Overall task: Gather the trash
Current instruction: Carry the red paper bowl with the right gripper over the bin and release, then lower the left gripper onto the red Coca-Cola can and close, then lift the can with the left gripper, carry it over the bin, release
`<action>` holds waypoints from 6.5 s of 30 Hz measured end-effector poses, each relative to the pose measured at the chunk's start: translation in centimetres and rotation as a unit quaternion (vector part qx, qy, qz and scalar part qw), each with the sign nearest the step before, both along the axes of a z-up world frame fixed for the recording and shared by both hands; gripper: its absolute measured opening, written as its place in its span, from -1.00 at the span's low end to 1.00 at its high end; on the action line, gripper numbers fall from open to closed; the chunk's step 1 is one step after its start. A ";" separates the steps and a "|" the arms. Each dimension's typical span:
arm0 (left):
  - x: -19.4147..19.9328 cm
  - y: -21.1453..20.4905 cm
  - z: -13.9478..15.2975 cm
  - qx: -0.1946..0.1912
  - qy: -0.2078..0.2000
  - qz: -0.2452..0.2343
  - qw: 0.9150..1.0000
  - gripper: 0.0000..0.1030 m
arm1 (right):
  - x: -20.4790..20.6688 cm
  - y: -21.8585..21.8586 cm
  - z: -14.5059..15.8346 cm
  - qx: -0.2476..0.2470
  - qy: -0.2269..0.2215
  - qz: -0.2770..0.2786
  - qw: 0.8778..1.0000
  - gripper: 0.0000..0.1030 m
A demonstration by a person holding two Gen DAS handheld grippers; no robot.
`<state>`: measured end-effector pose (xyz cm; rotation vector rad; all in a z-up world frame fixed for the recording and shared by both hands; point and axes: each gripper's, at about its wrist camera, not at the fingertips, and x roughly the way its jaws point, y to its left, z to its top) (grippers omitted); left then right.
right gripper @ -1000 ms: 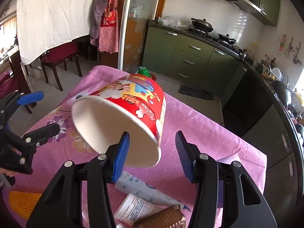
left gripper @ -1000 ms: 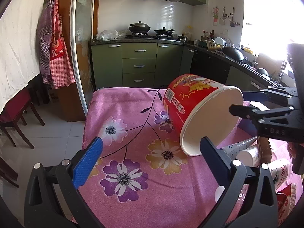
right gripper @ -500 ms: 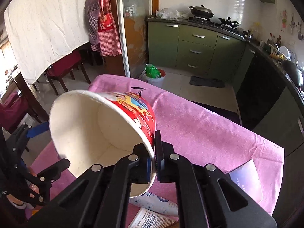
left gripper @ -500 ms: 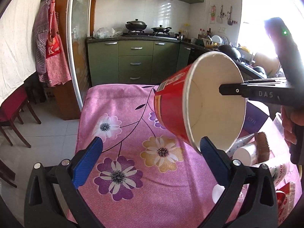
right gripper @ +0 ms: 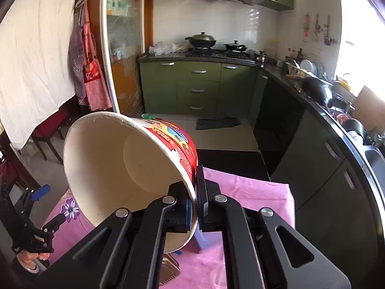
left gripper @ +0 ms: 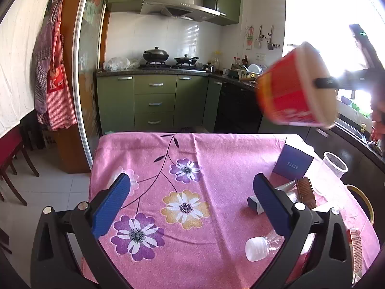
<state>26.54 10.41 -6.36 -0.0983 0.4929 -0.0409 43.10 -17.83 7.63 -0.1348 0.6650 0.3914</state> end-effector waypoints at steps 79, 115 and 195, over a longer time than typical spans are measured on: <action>-3.1 -18.8 -5.0 0.196 0.367 -0.326 0.849 0.88 | -19.8 -29.1 -18.0 0.175 0.256 -0.185 0.933 0.29; -3.3 -18.4 -2.7 0.198 0.376 -0.320 0.847 0.38 | -19.6 -28.2 -20.0 0.193 0.272 -0.167 0.928 0.31; 2.5 -58.1 -0.9 0.202 0.308 -0.523 0.769 0.37 | -34.3 -45.1 -17.0 0.289 0.160 -0.265 0.906 0.34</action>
